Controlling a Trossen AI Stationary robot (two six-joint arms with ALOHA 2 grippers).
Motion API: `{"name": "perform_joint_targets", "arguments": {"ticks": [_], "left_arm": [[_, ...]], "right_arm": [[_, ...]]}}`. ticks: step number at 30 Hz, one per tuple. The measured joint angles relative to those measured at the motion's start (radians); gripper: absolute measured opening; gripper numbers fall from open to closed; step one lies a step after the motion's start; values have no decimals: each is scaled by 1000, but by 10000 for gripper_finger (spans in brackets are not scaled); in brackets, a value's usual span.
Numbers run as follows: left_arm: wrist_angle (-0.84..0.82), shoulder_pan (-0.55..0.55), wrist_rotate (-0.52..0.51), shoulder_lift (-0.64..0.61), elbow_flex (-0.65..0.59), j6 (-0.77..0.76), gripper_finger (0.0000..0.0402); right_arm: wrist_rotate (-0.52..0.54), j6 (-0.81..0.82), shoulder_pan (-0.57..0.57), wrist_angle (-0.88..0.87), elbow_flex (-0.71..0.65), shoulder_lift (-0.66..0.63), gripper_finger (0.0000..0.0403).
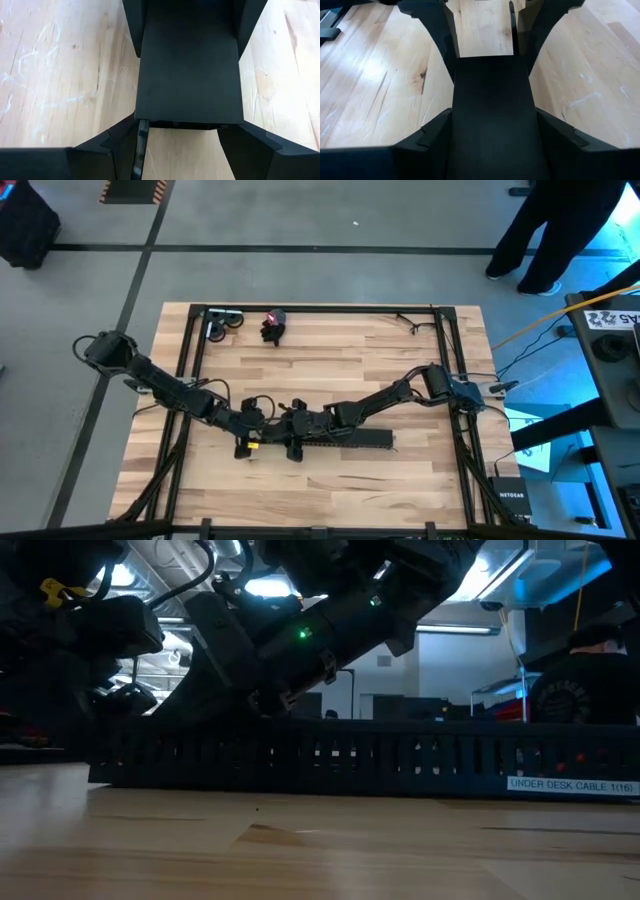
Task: Ziptie cables
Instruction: Close the black cable duct
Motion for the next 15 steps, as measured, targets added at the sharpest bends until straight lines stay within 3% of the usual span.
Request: {"name": "perform_joint_targets", "arguments": {"ticks": [15], "left_arm": [[22,0,12,-6,-4,-33,246]], "right_arm": [[-15,-4,-1,-17,-5,-16,291]]}}
